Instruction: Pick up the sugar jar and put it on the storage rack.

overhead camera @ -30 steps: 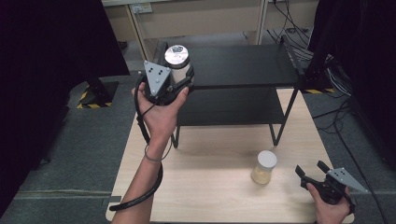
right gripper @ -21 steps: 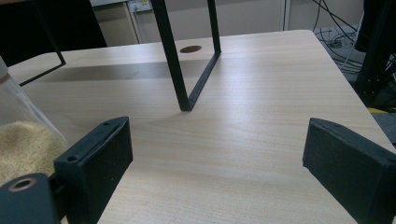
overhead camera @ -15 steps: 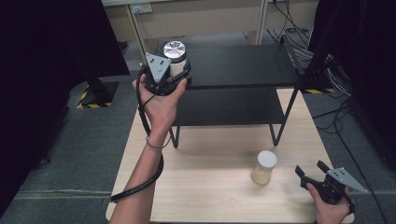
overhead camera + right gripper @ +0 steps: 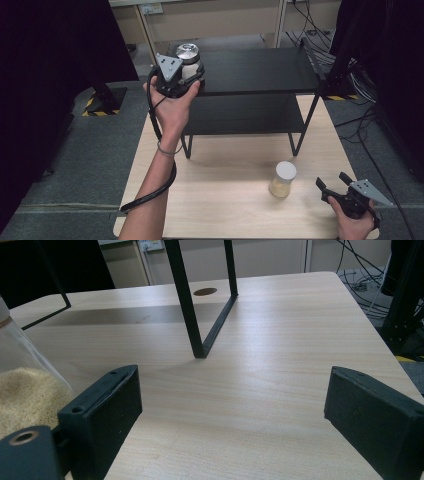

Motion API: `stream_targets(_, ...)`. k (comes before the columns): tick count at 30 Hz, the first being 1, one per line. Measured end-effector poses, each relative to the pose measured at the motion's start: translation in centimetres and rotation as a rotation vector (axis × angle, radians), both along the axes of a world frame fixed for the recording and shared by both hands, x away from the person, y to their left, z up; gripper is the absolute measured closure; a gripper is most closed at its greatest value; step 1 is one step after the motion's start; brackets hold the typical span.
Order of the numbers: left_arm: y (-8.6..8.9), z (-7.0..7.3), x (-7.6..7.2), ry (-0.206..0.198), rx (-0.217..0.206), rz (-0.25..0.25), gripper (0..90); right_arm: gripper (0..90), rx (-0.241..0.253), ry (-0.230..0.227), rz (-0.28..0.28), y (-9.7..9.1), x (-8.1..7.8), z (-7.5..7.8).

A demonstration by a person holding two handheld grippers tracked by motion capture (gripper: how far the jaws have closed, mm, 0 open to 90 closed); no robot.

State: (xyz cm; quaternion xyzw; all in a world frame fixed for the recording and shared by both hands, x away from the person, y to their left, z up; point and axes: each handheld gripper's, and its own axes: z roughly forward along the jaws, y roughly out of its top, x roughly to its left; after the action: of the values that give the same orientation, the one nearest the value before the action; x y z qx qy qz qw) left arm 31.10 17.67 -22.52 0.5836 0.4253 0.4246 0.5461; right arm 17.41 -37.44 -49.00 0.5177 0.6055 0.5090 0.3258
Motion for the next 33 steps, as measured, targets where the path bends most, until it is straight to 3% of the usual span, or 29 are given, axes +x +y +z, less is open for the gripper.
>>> stream_targets(6,0.3,0.1,0.7,0.024,-0.044,-0.003,30.3,8.5,0.0,0.0,0.002,0.0,0.0,0.0)
stream_targets(15,0.6,0.1,0.8,0.023,-0.047,-0.013,29.8,8.4,-0.002,0.0,0.003,0.0,0.0,0.0)
stream_targets(22,0.3,-0.4,-0.3,-0.056,-0.041,0.002,14.3,8.3,0.001,-0.001,0.002,0.0,0.0,0.0)
stream_targets(26,0.2,-0.8,-1.3,-0.097,-0.028,0.006,12.9,8.3,-0.003,-0.002,0.001,0.0,0.0,0.0)
stream_targets(33,0.5,-1.6,-2.3,-0.12,-0.016,-0.02,12.6,8.3,-0.003,-0.002,0.001,0.0,0.0,0.0)
